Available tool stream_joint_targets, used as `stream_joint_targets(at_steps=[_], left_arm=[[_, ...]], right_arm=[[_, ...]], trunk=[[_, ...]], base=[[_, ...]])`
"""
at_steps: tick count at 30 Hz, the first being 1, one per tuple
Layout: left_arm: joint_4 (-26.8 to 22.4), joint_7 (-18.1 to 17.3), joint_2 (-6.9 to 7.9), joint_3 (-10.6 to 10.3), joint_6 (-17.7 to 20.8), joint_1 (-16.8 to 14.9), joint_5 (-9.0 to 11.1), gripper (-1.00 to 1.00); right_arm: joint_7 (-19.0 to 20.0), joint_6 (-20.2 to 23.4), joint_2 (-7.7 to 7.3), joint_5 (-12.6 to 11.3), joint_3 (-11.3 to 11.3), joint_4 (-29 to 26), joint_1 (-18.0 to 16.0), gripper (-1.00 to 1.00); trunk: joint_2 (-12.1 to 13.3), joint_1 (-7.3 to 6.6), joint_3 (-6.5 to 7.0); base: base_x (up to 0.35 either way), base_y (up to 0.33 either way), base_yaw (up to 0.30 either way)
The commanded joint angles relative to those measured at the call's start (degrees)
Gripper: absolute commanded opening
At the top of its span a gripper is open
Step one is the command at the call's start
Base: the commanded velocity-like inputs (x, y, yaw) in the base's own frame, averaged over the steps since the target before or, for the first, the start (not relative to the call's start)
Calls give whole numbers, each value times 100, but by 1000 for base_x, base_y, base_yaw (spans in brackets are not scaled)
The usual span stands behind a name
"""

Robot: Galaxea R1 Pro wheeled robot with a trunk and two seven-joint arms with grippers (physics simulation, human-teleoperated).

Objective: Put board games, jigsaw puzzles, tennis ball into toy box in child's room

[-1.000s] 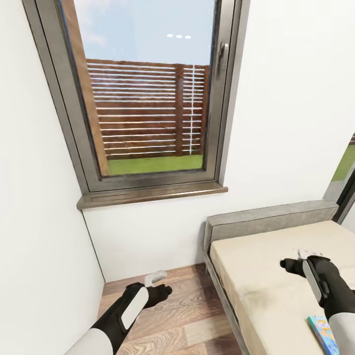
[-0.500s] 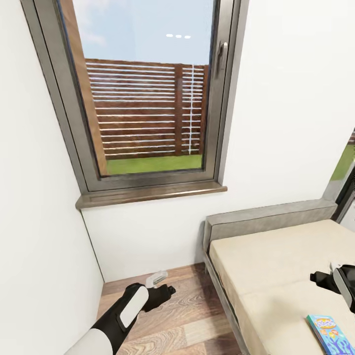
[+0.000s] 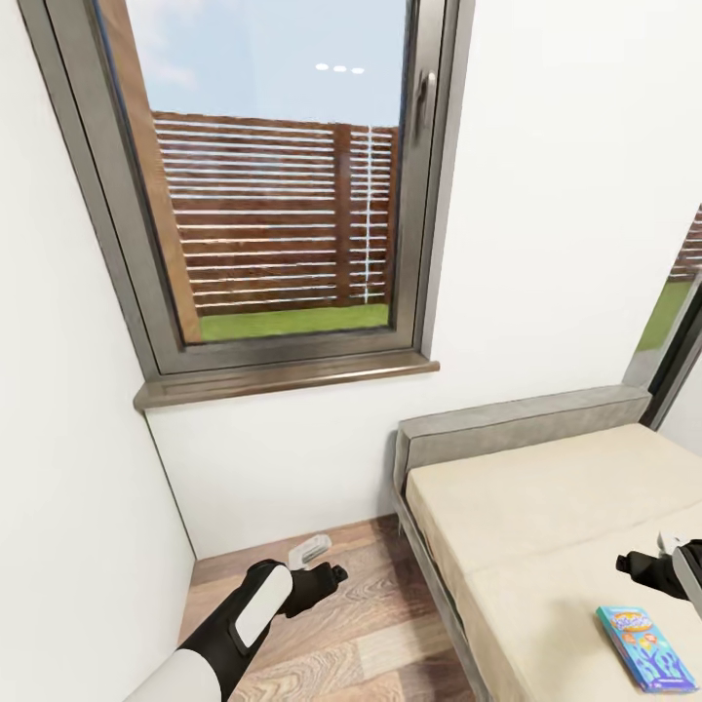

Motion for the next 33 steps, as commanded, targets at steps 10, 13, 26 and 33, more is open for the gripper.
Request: stream_joint_targets(at_steps=[10,13,26,33], left_arm=[[-10,54,5,-12,165,-9,62,100],[-10,55,6,-14,186,-7,62,100],[-16,-29,11,-32,223,1,69,100],[-18,-69,24,-158,186,120,46,100]], right_arm=[[16,2,-4,-24,-17,-29,-4,100],[17,-4,-4,-23,-20,-46,-5,100],[13,-30,-16,-11,-172,-205,-7,100],[6,-19,-26,0,-197,-429,-3,100]], trunk=[[-406,220,-186],[-526,286,-240],[-847,462,-384],[-847,462,-384]], base=[[0,0,-2],[0,0,0],[0,0,0],[0,0,0]])
